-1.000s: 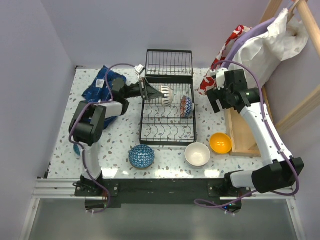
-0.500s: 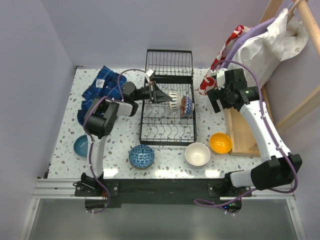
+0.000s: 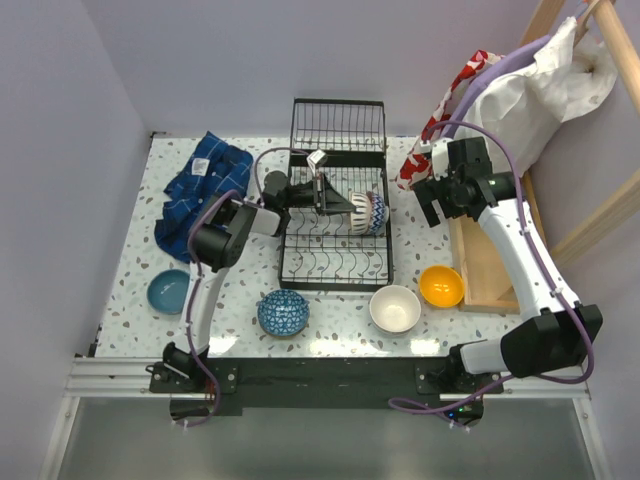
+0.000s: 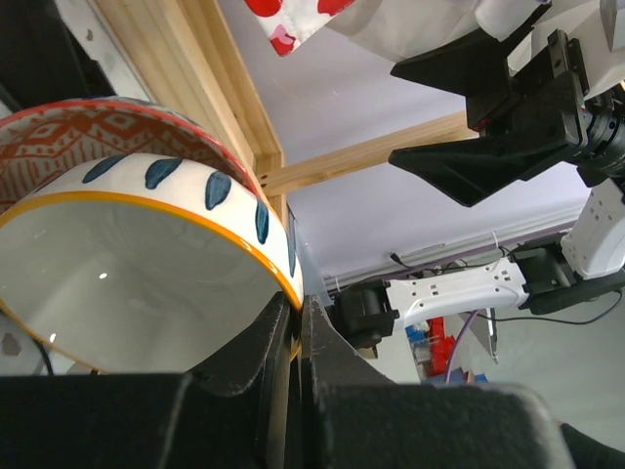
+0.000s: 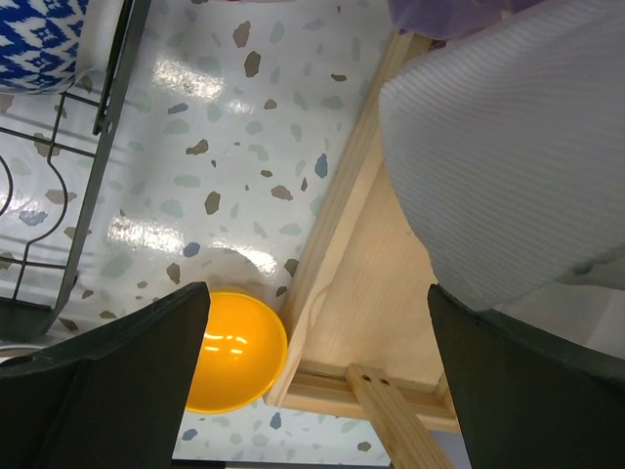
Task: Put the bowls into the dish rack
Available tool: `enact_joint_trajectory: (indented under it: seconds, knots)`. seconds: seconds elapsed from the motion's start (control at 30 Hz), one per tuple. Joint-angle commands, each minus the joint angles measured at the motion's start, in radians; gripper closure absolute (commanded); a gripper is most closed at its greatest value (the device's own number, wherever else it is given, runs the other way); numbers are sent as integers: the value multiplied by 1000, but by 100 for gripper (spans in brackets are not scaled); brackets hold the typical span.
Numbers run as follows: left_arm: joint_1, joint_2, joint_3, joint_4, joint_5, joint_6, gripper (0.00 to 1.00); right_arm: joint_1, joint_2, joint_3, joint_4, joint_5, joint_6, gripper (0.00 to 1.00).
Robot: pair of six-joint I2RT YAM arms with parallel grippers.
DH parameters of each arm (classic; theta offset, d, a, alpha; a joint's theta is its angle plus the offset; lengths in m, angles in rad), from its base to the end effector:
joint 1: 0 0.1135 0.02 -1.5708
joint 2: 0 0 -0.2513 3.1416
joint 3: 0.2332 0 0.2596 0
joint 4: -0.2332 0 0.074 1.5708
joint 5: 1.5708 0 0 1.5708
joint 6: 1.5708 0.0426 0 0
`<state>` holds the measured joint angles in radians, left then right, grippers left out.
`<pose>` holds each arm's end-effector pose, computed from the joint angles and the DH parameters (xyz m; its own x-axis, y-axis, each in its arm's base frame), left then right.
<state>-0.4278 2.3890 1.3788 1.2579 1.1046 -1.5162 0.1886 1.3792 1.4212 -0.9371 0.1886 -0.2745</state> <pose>0.4199 -0.2333 0.1261 -0.9608 -0.0552 -0.2716 0.2759 -0.0989 -0.9561 0.2907 0.0474 0.3404 -0.7190 -0.4083 -0.5624 -0.2741 0.9102 -0.3103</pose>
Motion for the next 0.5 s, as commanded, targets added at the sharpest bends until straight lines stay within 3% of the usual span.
enact_joint_trajectory:
  seconds: [0.0, 0.47]
  knots:
    - [-29, 21, 51, 324, 6, -32, 100, -6, -2, 25, -17, -6, -15, 2]
    - [-22, 96, 40, 318, -20, -30, 100, -6, 14, 27, -22, -26, -17, 2]
